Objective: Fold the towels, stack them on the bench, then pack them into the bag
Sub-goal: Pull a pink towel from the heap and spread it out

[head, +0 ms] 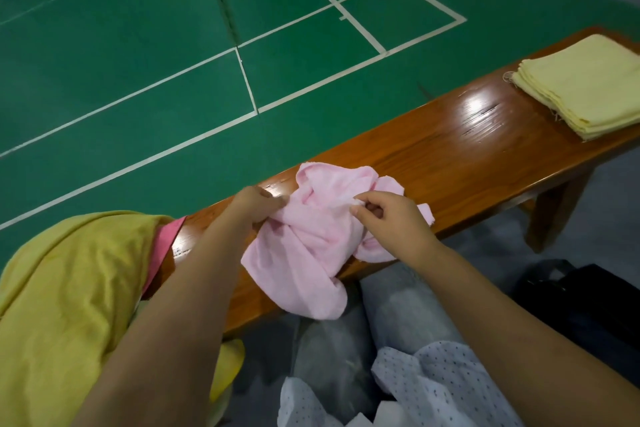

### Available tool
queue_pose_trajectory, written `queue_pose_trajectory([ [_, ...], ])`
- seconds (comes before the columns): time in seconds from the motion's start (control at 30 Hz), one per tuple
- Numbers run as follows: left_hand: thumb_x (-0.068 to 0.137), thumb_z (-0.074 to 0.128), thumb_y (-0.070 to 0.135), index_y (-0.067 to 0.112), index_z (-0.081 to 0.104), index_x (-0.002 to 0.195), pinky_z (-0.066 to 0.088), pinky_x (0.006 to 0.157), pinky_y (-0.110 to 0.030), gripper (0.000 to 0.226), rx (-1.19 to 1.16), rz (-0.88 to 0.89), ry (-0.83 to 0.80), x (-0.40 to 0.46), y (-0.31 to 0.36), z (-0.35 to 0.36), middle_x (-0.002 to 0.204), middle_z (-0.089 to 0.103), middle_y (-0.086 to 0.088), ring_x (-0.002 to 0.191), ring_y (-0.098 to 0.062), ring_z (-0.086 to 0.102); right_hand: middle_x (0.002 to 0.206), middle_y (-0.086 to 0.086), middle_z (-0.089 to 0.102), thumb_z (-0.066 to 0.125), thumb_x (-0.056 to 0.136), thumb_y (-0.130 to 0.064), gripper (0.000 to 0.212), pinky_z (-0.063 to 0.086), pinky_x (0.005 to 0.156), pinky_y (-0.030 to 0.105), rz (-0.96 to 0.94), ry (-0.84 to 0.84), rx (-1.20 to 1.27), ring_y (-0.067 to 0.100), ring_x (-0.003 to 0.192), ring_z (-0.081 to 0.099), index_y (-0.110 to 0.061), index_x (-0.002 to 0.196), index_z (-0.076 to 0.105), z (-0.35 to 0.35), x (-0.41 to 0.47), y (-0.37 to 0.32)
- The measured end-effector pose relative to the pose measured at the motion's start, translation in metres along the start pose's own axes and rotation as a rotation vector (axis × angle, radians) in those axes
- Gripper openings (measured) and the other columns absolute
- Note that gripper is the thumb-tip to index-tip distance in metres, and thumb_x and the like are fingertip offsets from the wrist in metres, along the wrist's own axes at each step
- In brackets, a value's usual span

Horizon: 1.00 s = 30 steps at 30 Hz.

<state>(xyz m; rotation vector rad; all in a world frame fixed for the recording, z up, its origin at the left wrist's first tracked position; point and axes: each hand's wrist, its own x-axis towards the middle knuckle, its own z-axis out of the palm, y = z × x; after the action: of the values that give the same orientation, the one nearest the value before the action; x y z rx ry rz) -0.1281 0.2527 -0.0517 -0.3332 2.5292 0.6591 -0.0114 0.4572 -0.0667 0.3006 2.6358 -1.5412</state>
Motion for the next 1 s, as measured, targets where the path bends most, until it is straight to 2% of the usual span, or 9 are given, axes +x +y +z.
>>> queue_pose_trajectory([
  [0.1, 0.084, 0.065, 0.023, 0.017, 0.063, 0.082, 0.048, 0.062, -0.028, 0.006, 0.075, 0.084, -0.040, -0.002, 0.004, 0.002, 0.076, 0.061, -0.003, 0.068, -0.019, 0.055, 0.113, 0.003, 0.067, 0.054, 0.095, -0.031, 0.029, 0.047, 0.077, 0.022, 0.006, 0.016, 0.002, 0.013, 0.093, 0.058, -0.018, 0.120, 0.063, -0.002, 0.002, 0.000],
  [0.2, 0.084, 0.066, 0.015, 0.014, 0.058, 0.088, 0.045, 0.065, -0.029, 0.009, -0.131, 0.117, 0.162, -0.005, 0.003, -0.002, 0.081, 0.057, -0.001, 0.078, -0.020, 0.054, 0.114, 0.003, 0.066, 0.054, 0.095, -0.029, 0.029, 0.044, 0.074, 0.018, -0.020, 0.050, -0.006, 0.010, 0.091, 0.055, -0.016, 0.120, 0.063, -0.006, 0.004, -0.001],
  [0.37, 0.087, 0.061, 0.014, 0.014, 0.060, 0.088, 0.044, 0.065, -0.030, 0.001, -0.322, 0.249, 0.436, -0.026, -0.015, -0.004, 0.083, 0.059, 0.002, 0.073, -0.014, 0.052, 0.109, 0.004, 0.067, 0.053, 0.096, -0.025, 0.026, 0.040, 0.067, 0.012, -0.083, 0.086, -0.002, 0.010, 0.088, 0.053, -0.013, 0.115, 0.064, -0.007, 0.003, -0.006],
  [0.53, 0.092, 0.061, 0.020, 0.018, 0.063, 0.086, 0.042, 0.068, -0.029, 0.007, -0.165, 0.252, 0.487, -0.036, -0.048, 0.015, 0.085, 0.063, 0.000, 0.080, -0.020, 0.057, 0.113, 0.005, 0.066, 0.054, 0.096, -0.027, 0.028, 0.049, 0.083, 0.027, -0.077, 0.041, -0.008, 0.016, 0.097, 0.058, -0.015, 0.120, 0.062, 0.001, -0.001, -0.007],
  [0.7, 0.093, 0.060, 0.025, 0.026, 0.062, 0.081, 0.052, 0.077, -0.033, 0.012, -0.326, 0.244, 0.578, -0.049, -0.062, 0.023, 0.091, 0.063, 0.001, 0.087, -0.018, 0.058, 0.113, 0.004, 0.066, 0.054, 0.095, -0.028, 0.030, 0.048, 0.081, 0.024, -0.086, 0.026, -0.018, 0.017, 0.098, 0.059, -0.016, 0.122, 0.062, 0.003, -0.004, -0.006],
  [0.77, 0.091, 0.062, 0.020, 0.026, 0.061, 0.079, 0.049, 0.076, -0.025, 0.014, -0.448, 0.360, 0.538, -0.061, -0.062, 0.022, 0.096, 0.062, 0.002, 0.089, -0.012, 0.057, 0.114, 0.004, 0.065, 0.055, 0.095, -0.027, 0.030, 0.047, 0.082, 0.024, -0.095, 0.034, -0.023, 0.017, 0.099, 0.058, -0.016, 0.123, 0.062, 0.003, -0.004, -0.006],
  [0.87, 0.088, 0.064, 0.013, 0.025, 0.063, 0.080, 0.044, 0.073, -0.015, 0.014, -0.192, 0.533, 0.331, -0.075, -0.066, 0.021, 0.094, 0.061, 0.009, 0.088, -0.004, 0.055, 0.113, 0.004, 0.065, 0.055, 0.095, -0.026, 0.030, 0.045, 0.080, 0.023, -0.118, 0.033, -0.037, 0.015, 0.096, 0.057, -0.015, 0.123, 0.062, 0.004, -0.003, -0.006],
  [0.93, 0.089, 0.063, 0.018, 0.026, 0.064, 0.087, 0.043, 0.074, -0.012, 0.007, 0.032, 0.502, 0.208, -0.075, -0.068, 0.024, 0.095, 0.061, 0.011, 0.088, -0.002, 0.054, 0.113, 0.004, 0.065, 0.055, 0.095, -0.027, 0.031, 0.044, 0.079, 0.022, -0.129, 0.022, -0.041, 0.014, 0.095, 0.057, -0.015, 0.123, 0.061, 0.006, -0.003, -0.007],
  [1.0, 0.091, 0.062, 0.028, 0.026, 0.062, 0.099, 0.047, 0.075, -0.015, 0.009, 0.037, 0.433, 0.177, -0.070, -0.067, 0.025, 0.098, 0.061, 0.011, 0.087, -0.002, 0.055, 0.114, 0.005, 0.066, 0.054, 0.095, -0.026, 0.031, 0.044, 0.080, 0.022, -0.136, 0.009, -0.044, 0.016, 0.097, 0.058, -0.015, 0.124, 0.061, 0.009, -0.003, -0.007],
])
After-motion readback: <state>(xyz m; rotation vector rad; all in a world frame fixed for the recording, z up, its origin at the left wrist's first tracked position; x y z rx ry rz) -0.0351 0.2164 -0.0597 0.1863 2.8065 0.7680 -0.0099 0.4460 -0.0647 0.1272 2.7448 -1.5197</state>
